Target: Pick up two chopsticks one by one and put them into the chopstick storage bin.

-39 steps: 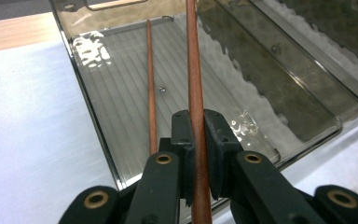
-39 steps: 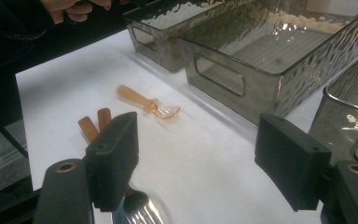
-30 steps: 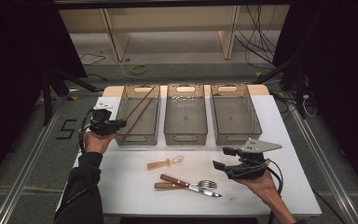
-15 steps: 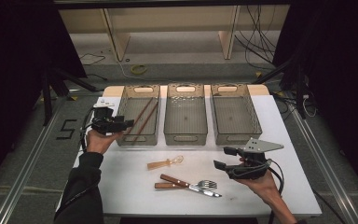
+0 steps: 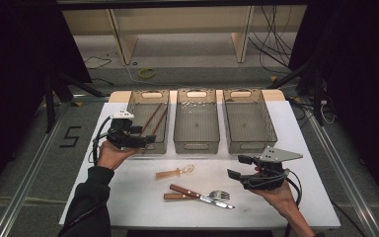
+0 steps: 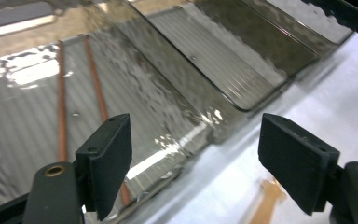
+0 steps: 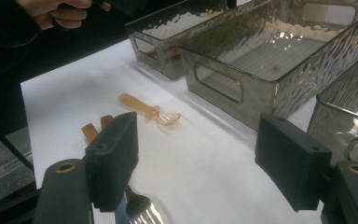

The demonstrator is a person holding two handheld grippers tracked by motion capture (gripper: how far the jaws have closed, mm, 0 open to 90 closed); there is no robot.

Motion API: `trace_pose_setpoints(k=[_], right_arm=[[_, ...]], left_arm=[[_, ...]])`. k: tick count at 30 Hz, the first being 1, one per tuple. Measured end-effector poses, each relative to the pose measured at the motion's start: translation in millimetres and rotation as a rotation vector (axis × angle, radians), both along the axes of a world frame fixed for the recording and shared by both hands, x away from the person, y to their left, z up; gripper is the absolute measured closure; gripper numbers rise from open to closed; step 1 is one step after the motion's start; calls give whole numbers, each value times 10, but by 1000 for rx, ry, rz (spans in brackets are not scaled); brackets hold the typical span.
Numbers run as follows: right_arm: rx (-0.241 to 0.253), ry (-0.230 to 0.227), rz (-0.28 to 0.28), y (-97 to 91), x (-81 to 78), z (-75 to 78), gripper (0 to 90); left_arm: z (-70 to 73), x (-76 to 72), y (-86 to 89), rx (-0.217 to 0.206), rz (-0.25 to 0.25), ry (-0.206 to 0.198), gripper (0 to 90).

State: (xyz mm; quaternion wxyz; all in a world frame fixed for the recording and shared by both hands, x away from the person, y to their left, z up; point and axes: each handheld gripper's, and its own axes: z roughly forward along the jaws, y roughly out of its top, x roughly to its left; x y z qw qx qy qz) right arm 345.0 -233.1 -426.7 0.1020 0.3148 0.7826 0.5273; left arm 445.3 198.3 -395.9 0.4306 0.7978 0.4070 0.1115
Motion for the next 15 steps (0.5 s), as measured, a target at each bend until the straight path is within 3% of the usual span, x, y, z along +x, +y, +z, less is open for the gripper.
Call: trace_pose_setpoints(k=[7,15], right_arm=[[2,-3,2,16,-3,-9,304],[9,-2,-8,5,-5,-20,286]], left_arm=[[33,-82,-93,6,-53,-3,220],[3,-135,-216,32,-100,24,221]])
